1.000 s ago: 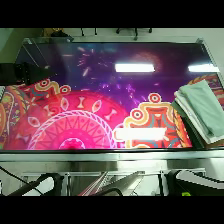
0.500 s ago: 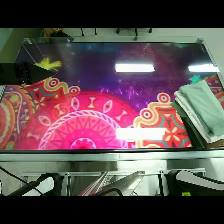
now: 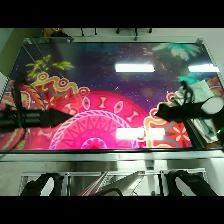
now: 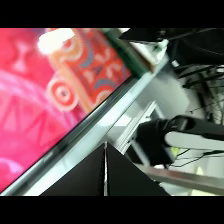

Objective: Fold the shirts.

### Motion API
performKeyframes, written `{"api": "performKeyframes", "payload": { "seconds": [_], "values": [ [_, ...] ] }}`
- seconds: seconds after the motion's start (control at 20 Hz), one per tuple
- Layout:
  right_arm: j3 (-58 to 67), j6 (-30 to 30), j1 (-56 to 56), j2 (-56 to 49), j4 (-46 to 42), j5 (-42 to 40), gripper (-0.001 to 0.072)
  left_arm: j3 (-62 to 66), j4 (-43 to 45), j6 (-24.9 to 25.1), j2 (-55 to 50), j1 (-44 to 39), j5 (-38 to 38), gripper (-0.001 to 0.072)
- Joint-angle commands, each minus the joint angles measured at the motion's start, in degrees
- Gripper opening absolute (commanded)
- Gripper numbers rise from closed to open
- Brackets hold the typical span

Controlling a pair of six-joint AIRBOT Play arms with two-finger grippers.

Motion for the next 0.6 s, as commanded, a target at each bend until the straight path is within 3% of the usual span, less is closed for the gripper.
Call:
{"api": "performKeyframes", "payload": {
  "seconds": [0.0,0.55],
  "values": [
    [-10.0,-0.7,8.8,5.7,0.2,-7.0,0.0017,-15.8,5.4,-1.2,11.3,-1.4,5.4,0.0012],
    [-10.0,-0.3,8.8,5.7,1.6,-6.1,0.0018,-21.6,5.9,-3.1,21.4,-1.4,5.2,0.0013]
  ]
}}
